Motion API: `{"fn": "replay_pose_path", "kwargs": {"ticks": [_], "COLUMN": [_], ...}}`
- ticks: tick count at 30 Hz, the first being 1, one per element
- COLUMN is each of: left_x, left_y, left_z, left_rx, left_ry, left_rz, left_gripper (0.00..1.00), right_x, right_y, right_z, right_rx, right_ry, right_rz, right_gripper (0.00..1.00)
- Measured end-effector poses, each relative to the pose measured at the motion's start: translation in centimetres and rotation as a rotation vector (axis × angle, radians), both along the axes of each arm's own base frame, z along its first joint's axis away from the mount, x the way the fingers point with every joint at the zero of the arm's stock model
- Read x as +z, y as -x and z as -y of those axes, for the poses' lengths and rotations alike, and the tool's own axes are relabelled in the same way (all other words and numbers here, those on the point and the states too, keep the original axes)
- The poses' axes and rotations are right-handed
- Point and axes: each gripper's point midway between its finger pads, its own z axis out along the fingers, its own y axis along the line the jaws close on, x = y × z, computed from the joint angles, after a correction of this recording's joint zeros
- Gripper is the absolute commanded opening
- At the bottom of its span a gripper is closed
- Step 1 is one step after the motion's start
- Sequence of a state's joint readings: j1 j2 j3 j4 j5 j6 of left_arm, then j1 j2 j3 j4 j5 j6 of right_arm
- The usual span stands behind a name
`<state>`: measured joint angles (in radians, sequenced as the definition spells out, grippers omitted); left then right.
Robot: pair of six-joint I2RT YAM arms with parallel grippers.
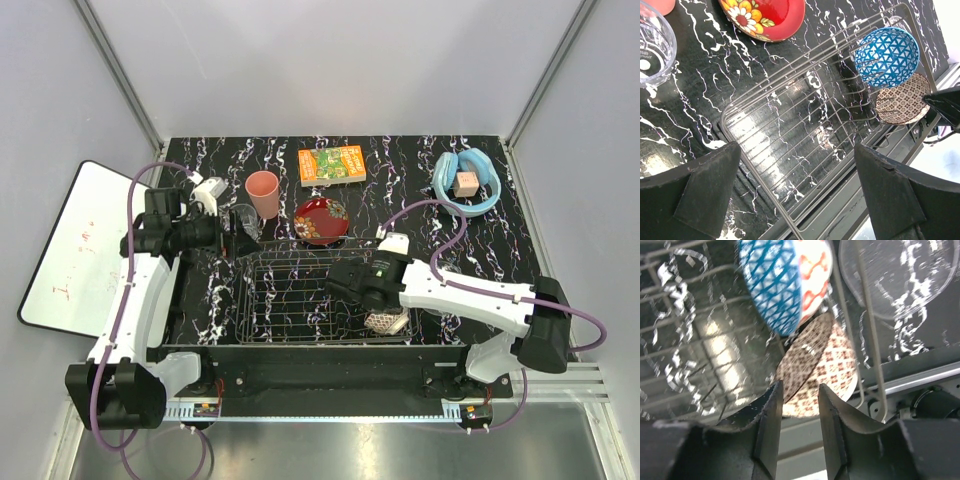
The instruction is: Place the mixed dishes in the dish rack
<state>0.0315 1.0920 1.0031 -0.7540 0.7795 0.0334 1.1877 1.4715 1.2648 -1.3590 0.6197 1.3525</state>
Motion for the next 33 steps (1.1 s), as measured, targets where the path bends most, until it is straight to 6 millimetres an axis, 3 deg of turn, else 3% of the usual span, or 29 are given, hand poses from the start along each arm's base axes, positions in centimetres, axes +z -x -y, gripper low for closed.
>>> {"fn": "replay_pose_path", "kwargs": {"ticks": [16, 27, 31, 33], "left_x": [-1.4, -3.6, -3.7, -2.7], "left_y": [0.9, 0.6, 1.4, 2.6], "left_z": [-0.3, -0.2, 1.2, 4.1], "left_rx": [0.000, -0.004, -0.060, -0.166], "left_ry": [-0.025, -0.023, 0.013, 0.017], "left_rz": [0.049, 0.063, 0.043, 0.059], "left_gripper": [0.99, 0.99, 0.99, 0.99], "right_x": [-0.7, 0.3, 1.0, 2.6], "right_y": [2.9, 1.8, 1.4, 0.1], "right_z": [-1.4, -3.7, -3.5, -2.6], "right_rx": [0.137, 0.175, 0.157, 0.107], "right_ry": [-0.010, -0.033, -0.062, -0.121], "right_rz": [-0.201, -0.191, -0.172, -0.120], "right_gripper": [0.46, 0.48, 0.50, 0.51]}}
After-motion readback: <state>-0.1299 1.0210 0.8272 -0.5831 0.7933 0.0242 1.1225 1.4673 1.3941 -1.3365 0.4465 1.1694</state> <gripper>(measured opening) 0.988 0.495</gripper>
